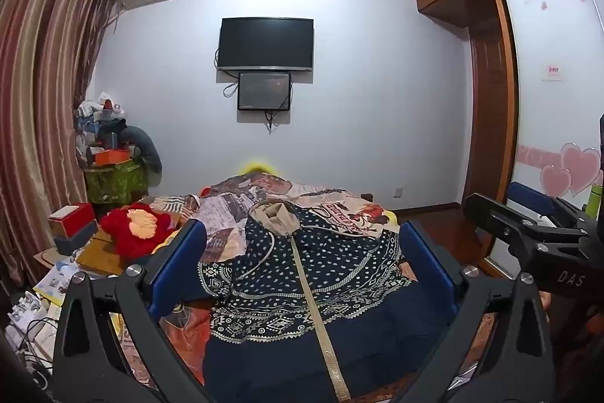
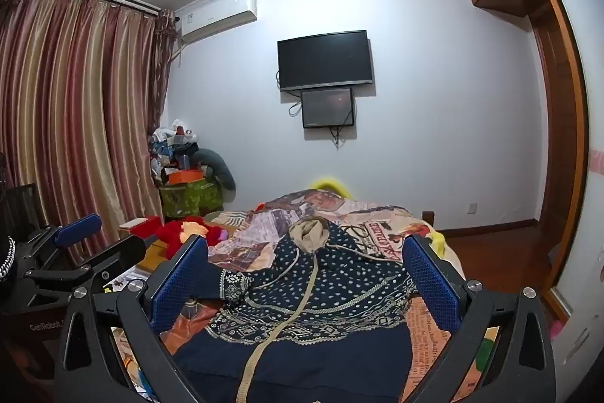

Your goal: Fold large clothes

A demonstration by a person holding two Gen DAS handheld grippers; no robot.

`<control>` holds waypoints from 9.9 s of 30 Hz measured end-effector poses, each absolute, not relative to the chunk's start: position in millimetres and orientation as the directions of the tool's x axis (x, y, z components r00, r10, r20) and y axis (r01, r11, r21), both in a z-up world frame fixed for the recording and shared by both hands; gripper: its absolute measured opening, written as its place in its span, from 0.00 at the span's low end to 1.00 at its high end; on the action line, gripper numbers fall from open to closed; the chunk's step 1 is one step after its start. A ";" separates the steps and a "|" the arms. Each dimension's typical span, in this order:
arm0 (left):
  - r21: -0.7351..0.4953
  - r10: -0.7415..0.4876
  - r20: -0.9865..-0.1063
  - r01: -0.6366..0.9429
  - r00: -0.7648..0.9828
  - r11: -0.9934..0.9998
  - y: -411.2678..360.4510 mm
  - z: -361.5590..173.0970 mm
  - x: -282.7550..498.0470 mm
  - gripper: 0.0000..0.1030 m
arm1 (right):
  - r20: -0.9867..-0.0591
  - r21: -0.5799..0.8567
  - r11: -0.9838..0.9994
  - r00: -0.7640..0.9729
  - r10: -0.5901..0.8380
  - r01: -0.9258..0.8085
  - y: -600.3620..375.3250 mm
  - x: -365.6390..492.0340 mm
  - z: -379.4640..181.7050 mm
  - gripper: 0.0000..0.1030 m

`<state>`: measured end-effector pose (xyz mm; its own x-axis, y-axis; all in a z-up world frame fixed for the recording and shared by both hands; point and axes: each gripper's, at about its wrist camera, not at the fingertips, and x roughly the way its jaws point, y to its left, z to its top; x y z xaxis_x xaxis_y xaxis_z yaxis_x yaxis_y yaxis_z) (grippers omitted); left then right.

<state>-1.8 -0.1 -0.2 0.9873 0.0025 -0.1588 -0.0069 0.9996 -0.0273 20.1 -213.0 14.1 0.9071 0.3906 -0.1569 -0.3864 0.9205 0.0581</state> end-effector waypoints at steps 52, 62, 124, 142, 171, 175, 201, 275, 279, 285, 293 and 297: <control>-0.072 0.005 -0.198 -0.019 0.980 0.997 16.6 -8.8 6.4 1.00 | -0.159 0.052 0.921 0.907 0.389 -0.386 -211.9 20.8 14.8 1.00; -0.072 0.007 -0.196 -0.021 0.981 0.997 18.0 -7.9 6.2 1.00 | -0.158 0.053 0.921 0.908 0.389 -0.386 -210.6 20.2 15.4 1.00; -0.184 0.193 -0.805 -0.544 0.562 0.819 318.0 -192.3 257.4 0.98 | -0.562 -0.055 0.882 0.745 0.360 -0.468 -98.0 369.1 -80.3 1.00; -0.438 -0.039 -0.863 -0.707 0.504 0.555 387.5 -266.9 281.6 0.47 | -0.745 0.123 0.848 0.517 0.422 -0.515 -66.8 467.7 -170.0 1.00; -0.175 -0.070 -0.670 -0.066 0.739 0.982 121.2 -99.7 413.2 0.03 | -0.754 0.072 0.825 0.510 0.413 -0.561 -105.3 444.5 -143.9 1.00; -0.177 -0.145 -0.688 0.029 0.711 0.984 66.2 -105.2 434.4 0.02 | -0.757 0.047 0.834 0.525 0.389 -0.550 -127.3 440.3 -143.9 1.00; -0.137 -0.230 -0.896 0.258 0.379 0.956 -16.7 -206.1 421.2 0.45 | -0.830 0.138 0.867 0.422 0.365 -0.478 -186.9 438.8 -173.6 1.00; 0.109 0.184 -0.922 -0.227 0.342 0.968 199.0 -320.1 364.9 0.63 | -0.821 0.083 0.957 0.525 0.223 -0.277 -245.4 456.5 -189.3 0.07; 0.127 0.198 -0.922 -0.224 0.333 0.966 196.8 -320.2 363.6 0.63 | -0.861 0.112 0.962 0.459 0.219 -0.249 -255.7 455.7 -208.9 0.08; 0.132 0.199 -0.931 -0.226 0.307 0.965 194.5 -315.4 356.7 0.63 | -0.883 0.171 0.960 0.399 0.249 -0.219 -276.9 451.0 -215.6 0.18; 0.170 0.215 -0.897 -0.149 0.385 0.974 175.7 -263.9 339.2 0.63 | -0.838 0.174 0.972 0.495 0.232 -0.160 -313.3 437.1 -178.4 0.63; 0.129 0.182 -0.865 -0.144 0.467 0.981 164.6 -224.5 347.4 0.63 | -0.811 0.212 0.971 0.536 0.236 -0.107 -340.3 433.2 -159.2 0.64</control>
<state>347.4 164.6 -224.5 0.4668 0.1820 -0.8654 -0.1442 0.9812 0.1286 433.2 -340.3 -159.2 0.5359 0.2359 -0.8106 -0.1068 0.9714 0.2121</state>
